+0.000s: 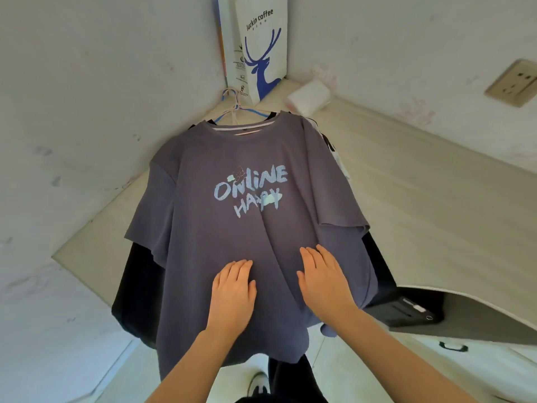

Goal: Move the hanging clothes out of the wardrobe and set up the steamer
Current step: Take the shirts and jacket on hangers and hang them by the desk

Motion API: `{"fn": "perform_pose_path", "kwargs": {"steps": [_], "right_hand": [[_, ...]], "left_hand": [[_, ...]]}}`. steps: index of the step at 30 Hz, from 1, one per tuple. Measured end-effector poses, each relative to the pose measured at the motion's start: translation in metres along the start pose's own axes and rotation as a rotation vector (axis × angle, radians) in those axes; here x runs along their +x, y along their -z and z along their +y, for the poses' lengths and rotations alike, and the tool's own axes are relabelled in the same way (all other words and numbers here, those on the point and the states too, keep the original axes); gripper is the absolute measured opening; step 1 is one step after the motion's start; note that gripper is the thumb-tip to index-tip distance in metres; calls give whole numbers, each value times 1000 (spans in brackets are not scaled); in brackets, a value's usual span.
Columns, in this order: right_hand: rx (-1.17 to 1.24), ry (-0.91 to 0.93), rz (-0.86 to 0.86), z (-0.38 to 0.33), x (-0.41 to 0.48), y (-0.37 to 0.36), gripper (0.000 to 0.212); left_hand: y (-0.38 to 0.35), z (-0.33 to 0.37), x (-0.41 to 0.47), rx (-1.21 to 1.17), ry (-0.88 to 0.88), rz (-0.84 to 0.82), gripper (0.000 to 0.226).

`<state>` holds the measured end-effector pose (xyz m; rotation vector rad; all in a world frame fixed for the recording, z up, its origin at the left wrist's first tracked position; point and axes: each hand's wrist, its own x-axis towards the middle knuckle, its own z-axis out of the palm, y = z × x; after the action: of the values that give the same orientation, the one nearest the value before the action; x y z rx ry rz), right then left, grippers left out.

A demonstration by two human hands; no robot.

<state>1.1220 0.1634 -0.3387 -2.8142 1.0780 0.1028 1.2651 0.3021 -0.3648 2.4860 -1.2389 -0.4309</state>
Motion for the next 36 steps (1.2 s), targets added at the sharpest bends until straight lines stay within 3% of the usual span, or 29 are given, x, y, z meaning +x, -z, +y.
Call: {"fn": "perform_pose_path", "kwargs": {"steps": [12, 24, 36], "right_hand": [[104, -261, 72, -26, -154, 9, 48], [143, -662, 69, 7, -319, 12, 45], [78, -996, 164, 22, -539, -20, 48]], "left_hand": [[10, 28, -84, -10, -391, 51, 35], [-31, 116, -164, 28, -803, -151, 32], [-93, 221, -329, 89, -1109, -329, 33]]}}
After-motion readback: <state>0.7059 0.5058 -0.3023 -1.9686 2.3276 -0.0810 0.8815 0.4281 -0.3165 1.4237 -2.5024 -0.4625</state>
